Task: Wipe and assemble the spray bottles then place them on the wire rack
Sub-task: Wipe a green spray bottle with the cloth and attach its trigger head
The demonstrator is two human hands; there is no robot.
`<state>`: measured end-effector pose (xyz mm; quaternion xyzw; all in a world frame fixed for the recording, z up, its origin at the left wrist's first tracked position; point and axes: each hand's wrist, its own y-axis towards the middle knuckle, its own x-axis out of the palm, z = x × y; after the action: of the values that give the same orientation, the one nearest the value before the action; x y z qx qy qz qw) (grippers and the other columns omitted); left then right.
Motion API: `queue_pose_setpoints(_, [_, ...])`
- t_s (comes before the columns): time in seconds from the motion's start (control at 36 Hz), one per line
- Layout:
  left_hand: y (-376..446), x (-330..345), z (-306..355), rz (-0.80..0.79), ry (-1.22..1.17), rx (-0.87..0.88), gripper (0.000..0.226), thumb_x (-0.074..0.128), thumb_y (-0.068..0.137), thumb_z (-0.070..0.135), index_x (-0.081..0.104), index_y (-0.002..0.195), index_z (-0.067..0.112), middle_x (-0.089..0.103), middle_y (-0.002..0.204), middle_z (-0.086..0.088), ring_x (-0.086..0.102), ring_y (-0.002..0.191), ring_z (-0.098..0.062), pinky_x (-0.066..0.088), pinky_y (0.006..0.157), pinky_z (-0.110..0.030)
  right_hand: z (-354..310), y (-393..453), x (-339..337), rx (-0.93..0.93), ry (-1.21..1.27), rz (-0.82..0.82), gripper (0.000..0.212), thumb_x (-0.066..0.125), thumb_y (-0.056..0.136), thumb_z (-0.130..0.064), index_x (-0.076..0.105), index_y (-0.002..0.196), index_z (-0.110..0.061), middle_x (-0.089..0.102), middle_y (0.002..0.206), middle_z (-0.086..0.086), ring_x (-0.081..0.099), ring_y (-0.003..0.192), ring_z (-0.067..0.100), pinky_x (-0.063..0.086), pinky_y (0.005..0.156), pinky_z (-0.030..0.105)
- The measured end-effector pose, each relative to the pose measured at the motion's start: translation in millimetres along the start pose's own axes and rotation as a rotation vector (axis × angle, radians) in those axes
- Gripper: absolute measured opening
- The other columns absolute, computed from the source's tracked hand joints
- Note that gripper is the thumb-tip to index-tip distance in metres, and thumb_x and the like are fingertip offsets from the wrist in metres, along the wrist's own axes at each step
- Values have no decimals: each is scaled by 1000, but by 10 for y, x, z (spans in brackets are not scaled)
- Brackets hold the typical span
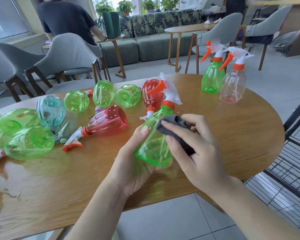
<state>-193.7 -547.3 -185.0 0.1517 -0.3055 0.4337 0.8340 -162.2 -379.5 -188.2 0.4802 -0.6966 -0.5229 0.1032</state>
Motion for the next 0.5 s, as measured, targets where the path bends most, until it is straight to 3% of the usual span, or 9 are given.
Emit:
queue_pose_setpoints(0.11, [21, 15, -11, 33, 60, -3, 71, 82, 80, 46, 60, 139, 13, 65, 127, -17, 67, 108, -31, 55, 87, -49, 45, 71, -44, 52, -1, 30, 30, 58, 103, -23, 70, 128, -12, 56, 117, 7, 60, 103, 28, 50, 91, 36])
queue_pose_setpoints(0.19, [22, 45, -14, 62, 56, -22, 52, 67, 89, 45, 67, 132, 15, 67, 125, -16, 67, 108, -31, 53, 90, -50, 18, 74, -36, 74, -6, 43, 29, 58, 103, -22, 72, 126, -11, 56, 116, 8, 60, 106, 28, 51, 92, 38])
queue_pose_setpoints(0.33, [-11, 78, -1, 49, -123, -55, 51, 53, 100, 46, 71, 121, 3, 70, 114, -19, 72, 105, -30, 61, 84, -39, -133, -87, 90, -167, -105, -19, 20, 71, 97, -20, 80, 114, -13, 56, 115, 4, 56, 99, 26, 51, 90, 38])
queue_pose_setpoints(0.42, [-27, 59, 12, 8, -187, -124, 59, 56, 100, 52, 61, 128, 1, 69, 107, -16, 72, 101, -27, 60, 85, -35, -147, -167, 151, -320, -187, -59, 18, 73, 95, -21, 81, 111, -16, 53, 118, 1, 52, 100, 25, 52, 86, 42])
queue_pose_setpoints(0.5, [-18, 57, 13, 9, -198, -125, 61, 55, 101, 52, 56, 137, 2, 68, 113, -16, 70, 107, -28, 59, 91, -36, -119, -173, 149, -378, -231, -54, 17, 73, 94, -23, 82, 109, -19, 54, 118, 0, 50, 101, 25, 52, 82, 44])
